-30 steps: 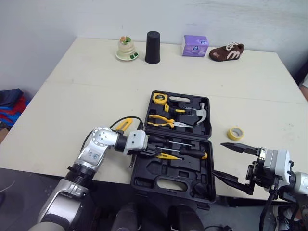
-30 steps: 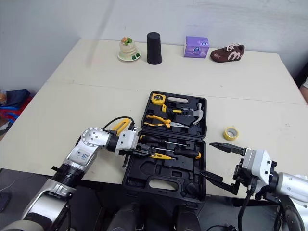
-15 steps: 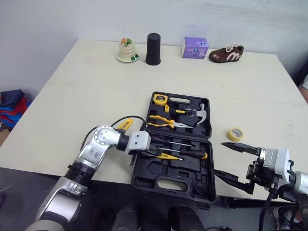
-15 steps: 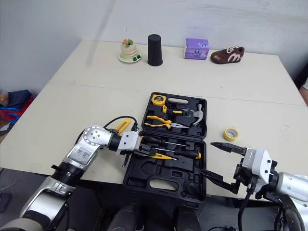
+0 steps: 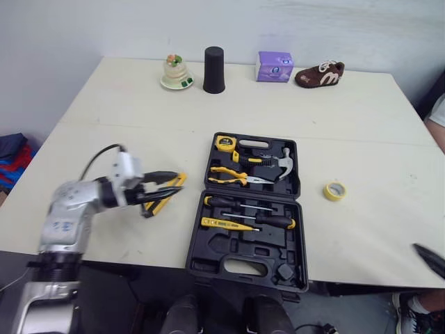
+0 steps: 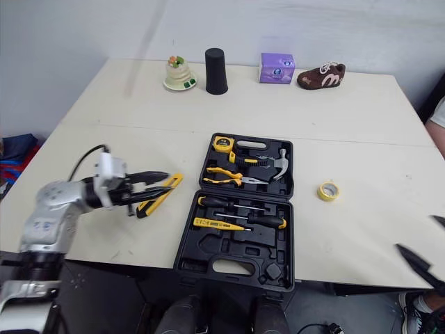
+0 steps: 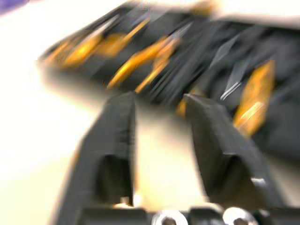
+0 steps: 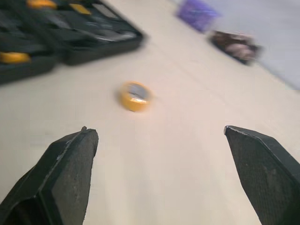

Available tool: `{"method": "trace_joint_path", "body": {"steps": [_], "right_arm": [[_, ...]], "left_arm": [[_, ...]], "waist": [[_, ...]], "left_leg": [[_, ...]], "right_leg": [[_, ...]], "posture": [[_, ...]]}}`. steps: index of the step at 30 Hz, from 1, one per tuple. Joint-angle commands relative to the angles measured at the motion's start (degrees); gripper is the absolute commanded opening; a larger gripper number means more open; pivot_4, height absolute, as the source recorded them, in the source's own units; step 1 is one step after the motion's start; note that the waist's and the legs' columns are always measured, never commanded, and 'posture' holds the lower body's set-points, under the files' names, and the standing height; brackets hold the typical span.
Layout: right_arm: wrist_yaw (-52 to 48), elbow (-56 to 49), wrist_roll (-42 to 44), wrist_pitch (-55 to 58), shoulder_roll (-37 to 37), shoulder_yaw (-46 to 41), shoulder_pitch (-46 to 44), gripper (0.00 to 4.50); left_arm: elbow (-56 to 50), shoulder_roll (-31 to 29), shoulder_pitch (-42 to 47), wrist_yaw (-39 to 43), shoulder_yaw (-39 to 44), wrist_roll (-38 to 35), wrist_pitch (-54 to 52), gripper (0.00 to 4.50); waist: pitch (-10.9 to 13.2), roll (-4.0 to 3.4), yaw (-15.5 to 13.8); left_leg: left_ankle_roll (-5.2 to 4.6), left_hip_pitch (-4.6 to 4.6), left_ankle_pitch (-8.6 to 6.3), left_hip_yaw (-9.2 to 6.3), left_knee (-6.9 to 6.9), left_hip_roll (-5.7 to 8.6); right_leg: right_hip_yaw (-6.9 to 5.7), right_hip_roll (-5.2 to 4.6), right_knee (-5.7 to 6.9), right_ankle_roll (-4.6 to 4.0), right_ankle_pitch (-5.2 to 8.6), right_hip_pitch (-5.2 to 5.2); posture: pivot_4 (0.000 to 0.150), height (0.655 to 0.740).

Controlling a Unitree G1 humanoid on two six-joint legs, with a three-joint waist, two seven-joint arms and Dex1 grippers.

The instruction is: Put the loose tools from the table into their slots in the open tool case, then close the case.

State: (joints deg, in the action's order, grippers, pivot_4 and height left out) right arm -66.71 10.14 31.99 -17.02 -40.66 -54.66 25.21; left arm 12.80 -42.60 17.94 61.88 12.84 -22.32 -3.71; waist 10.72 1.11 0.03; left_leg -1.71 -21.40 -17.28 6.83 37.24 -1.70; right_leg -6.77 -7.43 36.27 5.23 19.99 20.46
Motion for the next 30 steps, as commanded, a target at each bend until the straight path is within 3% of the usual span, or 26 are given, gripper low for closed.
{"method": "trace_joint_path", "body": {"steps": [1, 3, 7, 15, 22, 30], "right_arm": [[0.7, 7.4, -1.1, -5.9, -0.3, -3.7, 1.5, 4.50], [2.5, 10.5, -1.4, -7.7, -0.3, -4.5, 1.6, 4.50], [7.3, 16.9, -3.3, -11.9, -0.1, -5.2, 2.1, 4.50], [10.6, 20.2, -0.6, -11.1, -0.3, -4.3, 2.3, 4.50], [5.9, 5.0, 3.6, -5.8, 1.9, 4.8, -0.2, 4.50], [9.3, -26.4, 11.0, 8.8, 3.4, 22.0, -6.5, 4.50]], "left_arm": [[2.5, -3.9, -3.8, -0.8, 7.0, 0.1, 4.0, 3.47], [5.3, -5.9, -6.6, -2.4, 11.0, 0.2, 5.1, 4.41], [12.4, -7.7, -11.1, -9.3, 18.7, 1.1, 8.0, 4.46], [11.9, -5.7, -15.0, -13.4, 21.8, -0.2, 7.8, 4.46], [4.1, -4.7, -14.9, -11.4, 17.0, -0.4, 4.6, 4.46], [-18.4, -6.4, -15.1, -13.2, 5.9, -3.6, -19.0, 4.46]], "waist": [[0.0, -0.02, 0.1], [0.0, -0.09, 0.1], [0.0, -0.12, 0.2], [0.1, -0.17, 0.1], [0.1, -0.27, 0.4], [0.2, -0.53, 0.2]], "left_leg": [[0.09, 0.02, 0.05, 0.00, -0.12, 0.00], [0.21, 0.04, 0.10, 0.01, -0.18, 0.00], [0.26, 0.06, -0.11, 0.03, -0.18, -0.01], [0.40, 0.09, -0.19, 0.03, -0.24, -0.01], [0.43, 0.10, -0.18, 0.05, -0.31, -0.03], [0.51, 0.06, -0.11, 0.07, -0.39, -0.03]], "right_leg": [[-0.01, 0.00, -0.07, -0.02, 0.01, 0.01], [-0.01, -0.01, -0.12, -0.05, 0.03, 0.00], [0.05, -0.07, -0.15, -0.05, 0.03, 0.00], [0.09, -0.12, -0.18, -0.06, 0.03, 0.02], [0.11, -0.10, -0.18, -0.06, 0.03, 0.06], [0.15, -0.06, -0.14, -0.07, 0.04, 0.15]], "posture": [[0.150, 0.7380], [0.150, 0.7380], [0.150, 0.7380], [0.150, 0.7380], [0.150, 0.7380], [0.150, 0.7380]]}}
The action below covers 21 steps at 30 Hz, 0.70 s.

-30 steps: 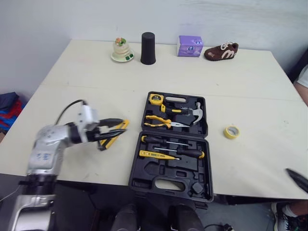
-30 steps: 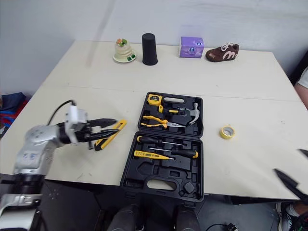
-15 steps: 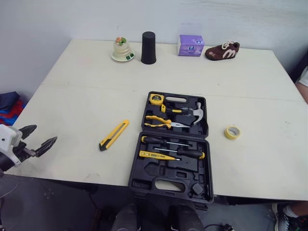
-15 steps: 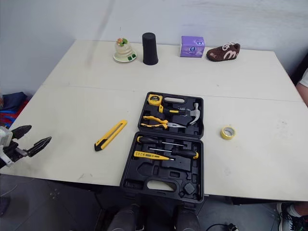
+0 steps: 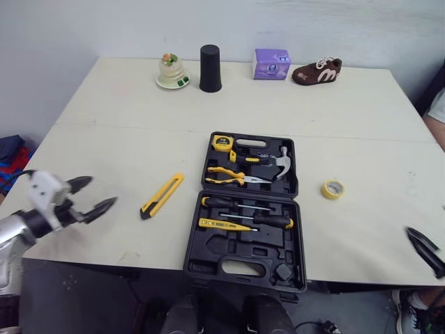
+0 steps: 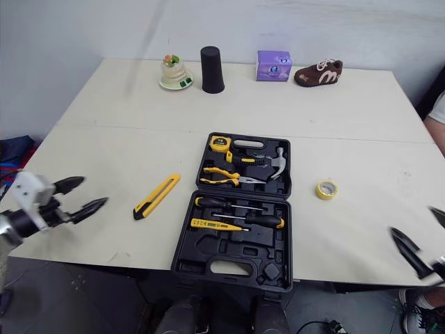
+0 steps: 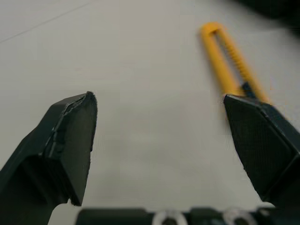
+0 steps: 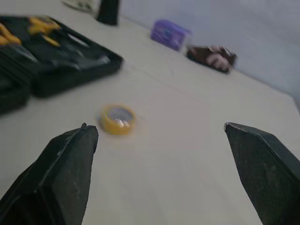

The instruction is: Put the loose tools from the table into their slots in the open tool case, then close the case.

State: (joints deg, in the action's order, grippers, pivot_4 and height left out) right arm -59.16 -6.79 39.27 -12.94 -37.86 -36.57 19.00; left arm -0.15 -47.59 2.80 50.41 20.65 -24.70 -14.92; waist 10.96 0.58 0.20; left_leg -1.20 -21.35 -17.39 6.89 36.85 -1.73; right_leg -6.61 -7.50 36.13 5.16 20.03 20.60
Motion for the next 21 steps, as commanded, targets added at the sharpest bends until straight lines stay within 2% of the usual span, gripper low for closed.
{"method": "trace_joint_path", "body": {"steps": [1, 4, 7, 10, 15, 21], "right_arm": [[2.4, -11.3, 4.2, 6.1, 0.7, 4.8, -0.6, 4.50], [6.2, -16.1, 7.3, 11.0, 1.7, 7.7, -3.3, 4.50], [3.8, -19.5, 5.9, 12.3, 0.5, 11.9, -5.7, 4.50], [1.6, -21.2, 4.5, 12.7, -0.5, 15.1, -8.4, 4.50], [-1.5, -19.8, 3.0, 12.7, -1.4, 17.2, -10.6, 4.50], [-1.8, -19.6, 1.7, 12.1, -0.8, 16.7, -10.1, 4.50]], "left_arm": [[-6.8, -1.5, 0.2, -2.3, -2.4, -1.4, -10.0, 4.46], [-10.1, -0.4, 2.6, -6.7, -3.9, -1.0, -16.6, 4.46], [-15.1, 1.0, 4.8, -12.1, -7.7, 0.0, -24.8, 4.46], [-17.9, -0.1, 6.8, -12.6, -12.2, -0.4, -32.4, 4.46], [-15.3, 4.8, 12.5, -19.8, -16.6, 4.3, -34.5, 4.46], [-14.3, 8.3, 14.4, -23.4, -19.5, 7.3, -36.4, 4.46]], "waist": [[0.0, 0.00, -0.1], [0.0, 0.01, -0.4], [0.0, 0.01, -0.3], [0.0, 0.03, -0.2], [0.0, 0.07, -0.3], [0.0, 0.10, -0.4]], "left_leg": [[0.15, 0.00, 0.22, -0.02, -0.07, -0.02], [0.09, -0.04, 0.30, -0.05, -0.16, 0.00], [-0.04, -0.12, 0.24, -0.05, 0.03, 0.05], [-0.17, -0.15, 0.18, 0.00, 0.22, 0.06], [-0.12, -0.16, 0.23, 0.01, 0.22, 0.04], [-0.14, -0.17, 0.22, 0.02, 0.25, 0.06]], "right_leg": [[-0.04, 0.04, 0.00, -0.05, 0.03, 0.01], [-0.10, 0.07, -0.02, -0.08, 0.05, 0.03], [-0.11, 0.06, -0.04, -0.04, 0.02, 0.00], [-0.03, 0.06, -0.06, 0.11, -0.06, -0.04], [-0.02, 0.10, -0.05, 0.13, -0.07, -0.02], [-0.03, 0.11, -0.05, 0.13, -0.07, -0.03]], "posture": [[0.150, 0.7380], [0.150, 0.7380], [0.150, 0.7380], [0.150, 0.7380], [0.150, 0.7380], [0.150, 0.7380]]}}
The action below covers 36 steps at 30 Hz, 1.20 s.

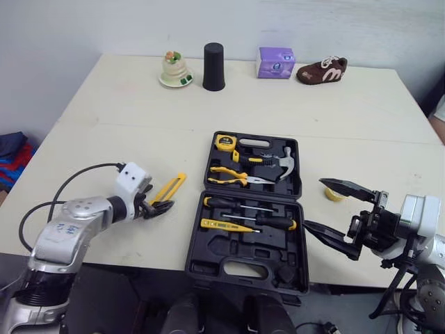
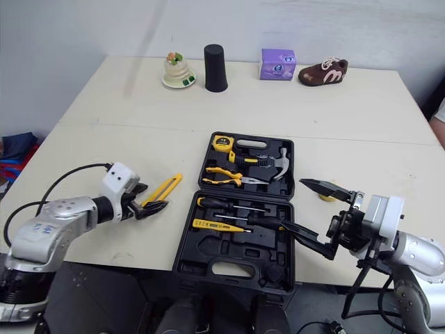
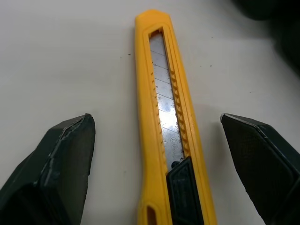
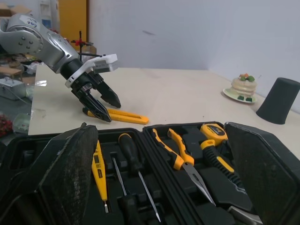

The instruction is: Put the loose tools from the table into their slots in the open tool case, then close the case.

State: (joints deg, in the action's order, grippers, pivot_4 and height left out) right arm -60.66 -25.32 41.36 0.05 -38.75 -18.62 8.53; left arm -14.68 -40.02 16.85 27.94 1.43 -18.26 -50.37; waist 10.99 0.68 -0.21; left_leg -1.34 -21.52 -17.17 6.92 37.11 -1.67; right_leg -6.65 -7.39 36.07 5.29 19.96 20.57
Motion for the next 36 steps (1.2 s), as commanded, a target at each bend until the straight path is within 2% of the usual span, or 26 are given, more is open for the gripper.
{"method": "trace_joint_path", "body": {"steps": [1, 2, 6, 10, 11, 14, 17, 20, 24, 27, 32, 36], "right_arm": [[-0.2, -1.1, -0.5, -0.9, 0.2, -1.3, 0.5, 4.50], [-0.2, -1.1, -0.6, -1.0, 0.3, -1.3, 0.6, 4.50], [-1.2, -0.3, -1.6, -2.4, 0.7, -1.7, 1.9, 4.50], [-1.8, 0.3, -2.1, -3.4, 0.9, -2.1, 2.6, 4.50], [-2.1, 0.6, -2.2, -3.7, 0.9, -2.4, 2.9, 4.50], [-3.1, 1.0, -2.4, -4.7, 0.6, -3.8, 4.6, 4.50], [-3.6, 1.6, -2.2, -4.9, 0.5, -4.9, 5.7, 4.50], [-4.6, 2.2, -1.8, -4.9, 0.1, -5.9, 6.5, 4.50], [-6.8, 2.2, -0.5, -3.6, -1.2, -7.7, 8.3, 4.50], [-9.6, 1.8, -0.1, -2.9, -2.8, -8.9, 11.3, 4.50], [-11.4, 2.0, -1.8, -4.4, -2.7, -11.1, 15.2, 4.50], [-11.2, 1.4, -2.3, -4.9, -2.2, -11.9, 17.1, 4.50]], "left_arm": [[0.3, 1.1, 0.5, -0.8, -0.5, 0.9, -1.2, 4.46], [0.4, 1.1, 0.4, -0.5, -1.0, 1.2, -1.1, 4.46], [1.8, 1.7, 0.7, 0.1, -1.9, 1.4, -2.4, 3.29], [1.8, 1.1, 0.0, 1.1, -2.7, 2.4, -1.0, 1.47], [1.8, 1.2, -0.1, 1.0, -2.3, 2.5, -0.3, 1.24], [2.2, 0.4, -0.2, 2.5, 0.2, 2.8, 5.3, 1.25], [2.3, -3.3, -0.2, 10.9, 0.9, 3.7, 20.0, 1.25], [2.9, -3.5, 1.5, 17.5, 2.6, -0.4, 25.1, 1.25], [-2.9, -4.8, 3.0, 31.3, 0.8, -10.6, 23.5, 1.25], [-6.3, -5.5, 4.9, 36.3, -3.3, -13.5, 20.1, 1.25], [-6.8, -0.1, 11.5, 37.7, -16.7, -7.9, 19.5, 1.25], [-5.7, 3.7, 13.9, 36.2, -22.8, -3.2, 19.7, 1.25]], "waist": [[0.0, 0.00, 0.0], [0.0, 0.00, 0.0], [0.0, 0.00, -0.1], [0.0, -0.01, -0.1], [0.0, -0.01, -0.1], [0.0, -0.01, -0.3], [0.0, 0.04, -0.3], [0.0, 0.04, -0.5], [0.0, 0.05, -0.9], [0.0, 0.05, -1.3], [0.0, 0.05, -1.3], [0.0, 0.06, -1.0]], "left_leg": [[-0.01, 0.00, 0.01, 0.01, 0.00, 0.00], [-0.01, 0.01, 0.01, 0.01, 0.01, 0.00], [0.01, 0.03, 0.03, 0.01, 0.01, -0.01], [0.01, 0.06, 0.03, 0.01, 0.00, 0.00], [0.00, 0.07, 0.03, 0.01, 0.00, 0.00], [0.01, 0.07, 0.03, 0.01, -0.02, -0.01], [0.02, 0.04, 0.03, 0.02, -0.02, -0.03], [0.04, 0.02, 0.04, 0.03, -0.01, -0.03], [0.02, 0.01, 0.02, 0.03, -0.01, -0.03], [0.02, -0.01, 0.02, 0.02, 0.00, -0.01], [-0.10, 0.01, 0.08, 0.04, 0.09, 0.04], [-0.10, 0.01, 0.09, 0.09, 0.09, 0.02]], "right_leg": [[0.00, 0.00, -0.01, 0.00, 0.00, 0.00], [0.00, 0.00, 0.01, 0.00, 0.00, -0.01], [0.00, 0.00, 0.03, 0.00, 0.00, -0.01], [0.01, -0.01, 0.02, 0.00, 0.00, -0.04], [0.02, -0.01, 0.02, 0.00, 0.00, -0.05], [0.01, 0.00, 0.02, 0.00, 0.00, -0.05], [0.01, 0.01, -0.01, 0.00, 0.00, -0.01], [0.01, 0.00, -0.02, -0.01, 0.00, 0.01], [0.00, -0.01, -0.06, -0.01, 0.00, -0.01], [-0.02, 0.00, -0.08, -0.01, 0.00, -0.03], [-0.01, 0.03, -0.08, 0.04, -0.02, -0.15], [0.07, 0.10, -0.09, 0.07, -0.04, -0.12]], "posture": [[0.150, 0.7380], [0.150, 0.7380], [0.150, 0.7380], [0.150, 0.7380], [0.150, 0.7380], [0.150, 0.7380], [0.150, 0.7380], [0.150, 0.7380], [0.150, 0.7380], [0.150, 0.7380], [0.150, 0.7380], [0.150, 0.7380]]}}
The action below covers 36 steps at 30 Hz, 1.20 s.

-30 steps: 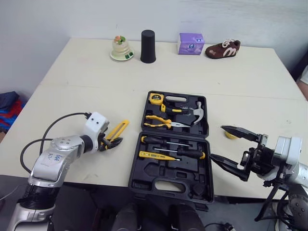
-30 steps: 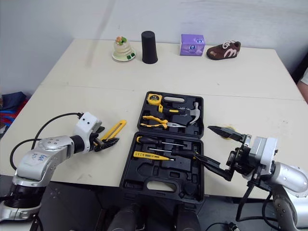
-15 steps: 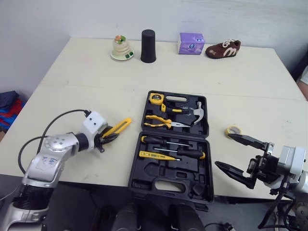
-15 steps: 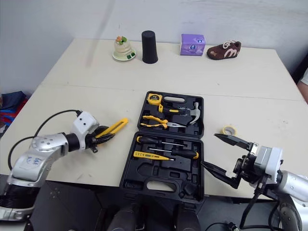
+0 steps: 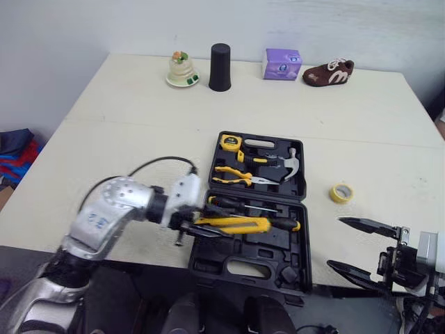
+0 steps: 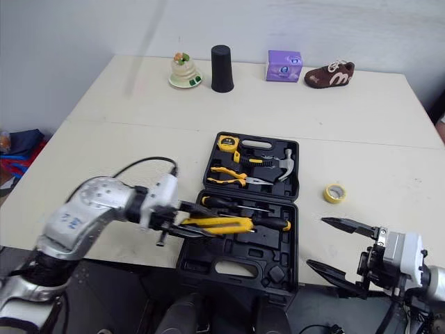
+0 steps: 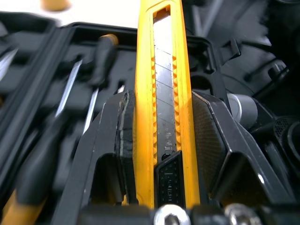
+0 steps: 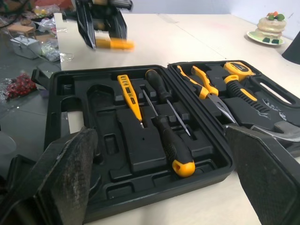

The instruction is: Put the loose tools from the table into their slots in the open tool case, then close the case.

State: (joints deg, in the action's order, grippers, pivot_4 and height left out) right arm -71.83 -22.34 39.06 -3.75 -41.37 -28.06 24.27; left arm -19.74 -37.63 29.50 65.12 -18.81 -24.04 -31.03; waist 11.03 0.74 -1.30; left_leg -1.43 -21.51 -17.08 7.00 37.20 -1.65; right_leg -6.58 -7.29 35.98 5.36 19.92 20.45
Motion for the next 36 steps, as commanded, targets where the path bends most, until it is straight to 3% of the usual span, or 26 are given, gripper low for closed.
{"method": "trace_joint_path", "body": {"steps": [1, 18, 36], "right_arm": [[0.2, -1.9, 0.0, -1.1, 0.6, -2.7, 1.9, 4.50], [5.4, -8.7, -0.5, 3.2, 0.3, -4.9, 7.2, 4.50], [6.3, -9.8, -0.5, 5.3, 0.4, -4.9, 6.1, 4.50]], "left_arm": [[-0.8, 2.4, 1.5, -1.7, -3.6, 3.1, -0.2, 1.25], [-1.5, 3.6, 1.3, -5.4, -10.8, 11.5, -2.8, 1.25], [-2.7, 3.4, 0.7, -4.3, -9.8, 9.8, -6.1, 1.25]], "waist": [[0.0, -0.01, 0.1], [0.0, -0.01, -0.2], [0.0, -0.01, -0.1]], "left_leg": [[0.03, 0.01, 0.01, 0.03, -0.04, -0.02], [0.05, -0.02, 0.07, -0.09, -0.01, -0.05], [0.04, -0.01, 0.08, -0.09, -0.03, -0.06]], "right_leg": [[0.04, 0.03, 0.00, 0.00, 0.00, 0.03], [0.05, 0.02, -0.02, -0.02, 0.01, 0.02], [0.04, 0.03, -0.01, -0.03, 0.02, 0.02]], "posture": [[0.150, 0.7380], [0.150, 0.7380], [0.150, 0.7380]]}}
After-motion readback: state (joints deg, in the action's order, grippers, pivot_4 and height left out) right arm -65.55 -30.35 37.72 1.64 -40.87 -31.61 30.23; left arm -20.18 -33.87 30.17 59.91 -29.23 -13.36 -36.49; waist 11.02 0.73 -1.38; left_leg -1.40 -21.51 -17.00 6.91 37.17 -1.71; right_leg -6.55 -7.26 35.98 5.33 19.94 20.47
